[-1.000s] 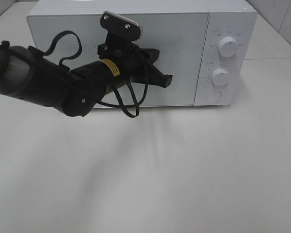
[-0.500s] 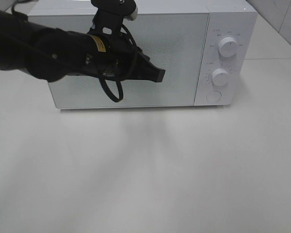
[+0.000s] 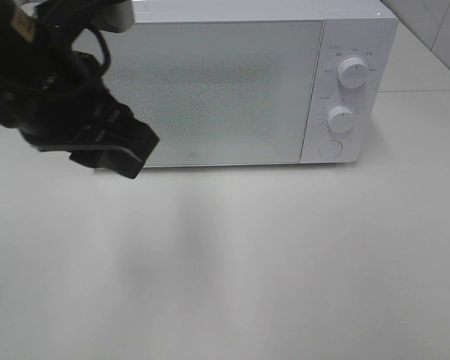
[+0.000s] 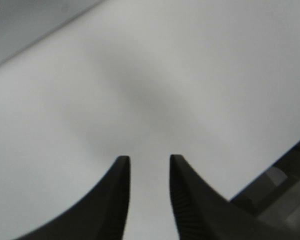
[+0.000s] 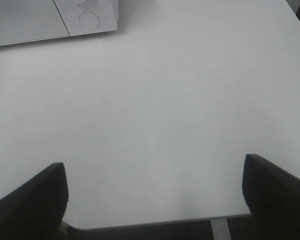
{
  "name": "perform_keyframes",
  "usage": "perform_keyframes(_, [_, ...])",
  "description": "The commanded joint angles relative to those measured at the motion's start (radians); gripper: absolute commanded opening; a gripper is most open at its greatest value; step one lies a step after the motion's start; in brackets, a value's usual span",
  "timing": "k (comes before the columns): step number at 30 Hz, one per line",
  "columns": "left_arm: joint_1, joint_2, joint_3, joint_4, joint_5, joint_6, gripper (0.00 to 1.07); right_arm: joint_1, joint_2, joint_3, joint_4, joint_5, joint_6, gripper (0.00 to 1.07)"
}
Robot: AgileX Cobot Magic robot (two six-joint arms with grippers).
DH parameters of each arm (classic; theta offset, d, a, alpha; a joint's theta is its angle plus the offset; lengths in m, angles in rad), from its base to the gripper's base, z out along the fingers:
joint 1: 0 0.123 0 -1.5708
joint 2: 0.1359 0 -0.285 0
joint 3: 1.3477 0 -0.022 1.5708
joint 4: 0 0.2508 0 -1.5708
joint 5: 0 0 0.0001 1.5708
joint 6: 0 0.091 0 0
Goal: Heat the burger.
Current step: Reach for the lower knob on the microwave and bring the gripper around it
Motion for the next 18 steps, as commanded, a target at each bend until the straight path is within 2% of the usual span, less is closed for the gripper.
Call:
perform_keyframes(1, [0.019,-0.040,0.003,0.028,0.098,-0.075,0.80,-0.004,-0.032,0.001,0.000,-0.003,-0.007,0.91])
perform_keyframes(2, [0.037,-0.059,0.003,0.068,0.146,-0.092,1.02,-0.004,-0.032,0.001,0.000,-0.003,-0.007,0.91])
perform_keyframes(4, [0.050,-0.066,0.003,0.094,0.167,-0.091,1.01,-0.004,-0.032,0.001,0.000,-0.003,-0.007,0.91])
perform_keyframes(5, [0.082,-0.076,0.003,0.125,0.201,-0.091,1.01,-0.004,-0.032,0.001,0.000,-0.003,-0.007,0.91])
perform_keyframes(7, [0.098,-0.080,0.003,0.130,0.218,-0.087,1.01,-0.004,-0.032,0.001,0.000,-0.003,-0.007,0.91])
perform_keyframes(9, [0.190,-0.093,0.004,0.129,0.292,-0.039,1.01,-0.004,-0.032,0.001,0.000,-0.003,-0.007,0.91])
perform_keyframes(10, [0.190,-0.093,0.004,0.129,0.292,-0.039,1.01,-0.004,-0.032,0.001,0.000,-0.003,-0.007,0.91])
perform_keyframes(11, [0.266,-0.108,0.008,0.127,0.324,0.017,1.01,-0.004,-0.032,0.001,0.000,-0.003,-0.007,0.91])
perform_keyframes(12, [0.311,-0.116,0.011,0.128,0.335,0.048,1.01,-0.004,-0.032,0.001,0.000,-0.003,-0.007,0.91])
perform_keyframes(13, [0.311,-0.116,0.011,0.128,0.335,0.048,1.01,-0.004,-0.032,0.001,0.000,-0.003,-0.007,0.91])
perform_keyframes(14, [0.409,-0.137,0.019,0.128,0.343,0.109,1.01,-0.004,-0.032,0.001,0.000,-0.003,-0.007,0.91])
perform_keyframes(15, [0.461,-0.146,0.022,0.129,0.348,0.142,1.01,-0.004,-0.032,0.001,0.000,-0.003,-0.007,0.91])
perform_keyframes(16, [0.551,-0.162,0.024,0.131,0.367,0.188,1.01,-0.004,-0.032,0.001,0.000,-0.003,-0.007,0.91])
perform_keyframes(17, [0.551,-0.162,0.024,0.131,0.367,0.188,1.01,-0.004,-0.032,0.001,0.000,-0.003,-0.007,0.91])
perform_keyframes(18, [0.598,-0.170,0.027,0.131,0.377,0.208,1.01,-0.004,-0.032,0.001,0.000,-0.003,-0.007,0.91])
